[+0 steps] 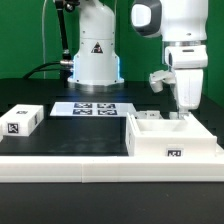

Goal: Assemble cabinet

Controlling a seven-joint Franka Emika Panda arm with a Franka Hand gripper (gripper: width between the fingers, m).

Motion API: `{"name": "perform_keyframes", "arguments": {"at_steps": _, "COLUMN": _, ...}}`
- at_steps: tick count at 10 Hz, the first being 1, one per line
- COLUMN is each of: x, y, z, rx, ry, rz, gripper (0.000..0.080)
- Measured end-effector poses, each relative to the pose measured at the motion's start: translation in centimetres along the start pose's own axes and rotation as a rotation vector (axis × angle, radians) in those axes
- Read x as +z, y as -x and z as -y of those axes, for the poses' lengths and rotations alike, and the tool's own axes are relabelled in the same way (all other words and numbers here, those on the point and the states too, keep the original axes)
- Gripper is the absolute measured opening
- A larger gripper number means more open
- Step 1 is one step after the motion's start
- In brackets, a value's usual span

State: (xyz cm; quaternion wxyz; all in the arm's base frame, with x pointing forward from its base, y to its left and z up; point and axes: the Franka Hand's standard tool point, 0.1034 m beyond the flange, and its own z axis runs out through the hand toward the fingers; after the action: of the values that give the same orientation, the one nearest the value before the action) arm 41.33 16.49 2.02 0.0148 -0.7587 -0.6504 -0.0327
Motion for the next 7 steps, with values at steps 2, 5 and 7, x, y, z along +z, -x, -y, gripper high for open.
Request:
{"name": "perform_keyframes", "arguments": {"at_steps": 2, "x": -2.3, "y": 0.8, "z": -0.5, "rx": -0.011, "ry": 0.015, "rz": 0.019, "gripper": 0.0070}}
{"name": "perform_keyframes", "arguments": {"at_steps": 5, "x": -3.5, "y": 3.1, "z": -1.8, "rx": -0.026, "ry": 0.023, "rz": 0.033, "gripper": 0.0070}}
{"name": "perform_keyframes", "arguments": {"at_steps": 7, "x": -3.5, "y": 3.4, "z": -1.8, "rx": -0.014, "ry": 0.022, "rz": 0.033, "gripper": 0.0070}}
